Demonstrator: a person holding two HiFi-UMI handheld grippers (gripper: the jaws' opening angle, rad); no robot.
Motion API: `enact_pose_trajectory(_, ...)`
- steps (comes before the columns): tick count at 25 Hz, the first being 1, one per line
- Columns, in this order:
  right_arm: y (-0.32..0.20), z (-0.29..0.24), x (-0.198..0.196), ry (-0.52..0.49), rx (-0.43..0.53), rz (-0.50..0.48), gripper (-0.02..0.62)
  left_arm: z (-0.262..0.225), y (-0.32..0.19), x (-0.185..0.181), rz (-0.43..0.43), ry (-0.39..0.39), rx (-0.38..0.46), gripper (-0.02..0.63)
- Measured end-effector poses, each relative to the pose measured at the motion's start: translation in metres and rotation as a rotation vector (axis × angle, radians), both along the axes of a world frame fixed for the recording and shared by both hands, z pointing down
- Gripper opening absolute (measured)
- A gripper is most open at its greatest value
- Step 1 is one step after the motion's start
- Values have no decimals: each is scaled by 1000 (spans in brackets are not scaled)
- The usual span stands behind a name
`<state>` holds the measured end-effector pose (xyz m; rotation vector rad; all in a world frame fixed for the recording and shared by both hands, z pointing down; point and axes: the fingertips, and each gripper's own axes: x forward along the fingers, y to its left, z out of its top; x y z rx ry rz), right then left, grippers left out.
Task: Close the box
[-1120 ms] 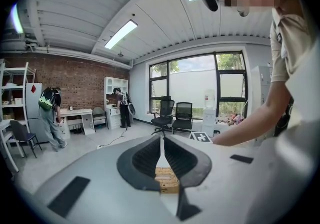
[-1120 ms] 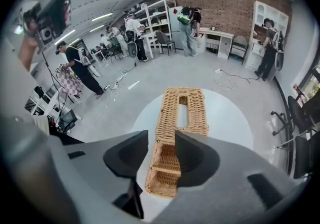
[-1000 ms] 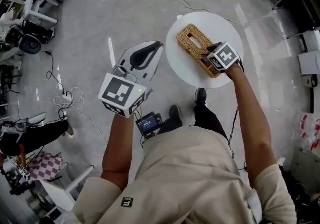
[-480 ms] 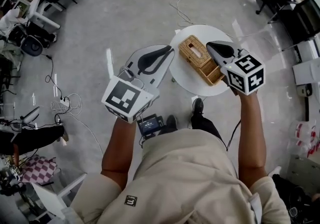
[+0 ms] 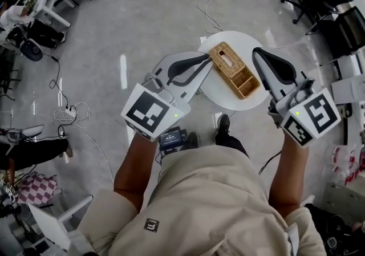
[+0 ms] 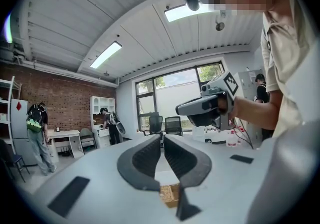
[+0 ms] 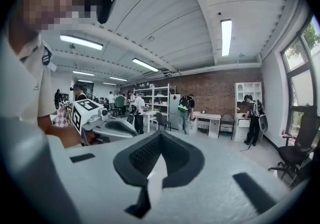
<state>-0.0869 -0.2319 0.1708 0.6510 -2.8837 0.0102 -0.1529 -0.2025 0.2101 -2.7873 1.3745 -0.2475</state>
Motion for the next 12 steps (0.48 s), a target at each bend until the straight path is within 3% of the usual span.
enact_pose_trajectory(12,21,0,-20,47,0,-7,-11,1,15,-28,-18,18,10,21)
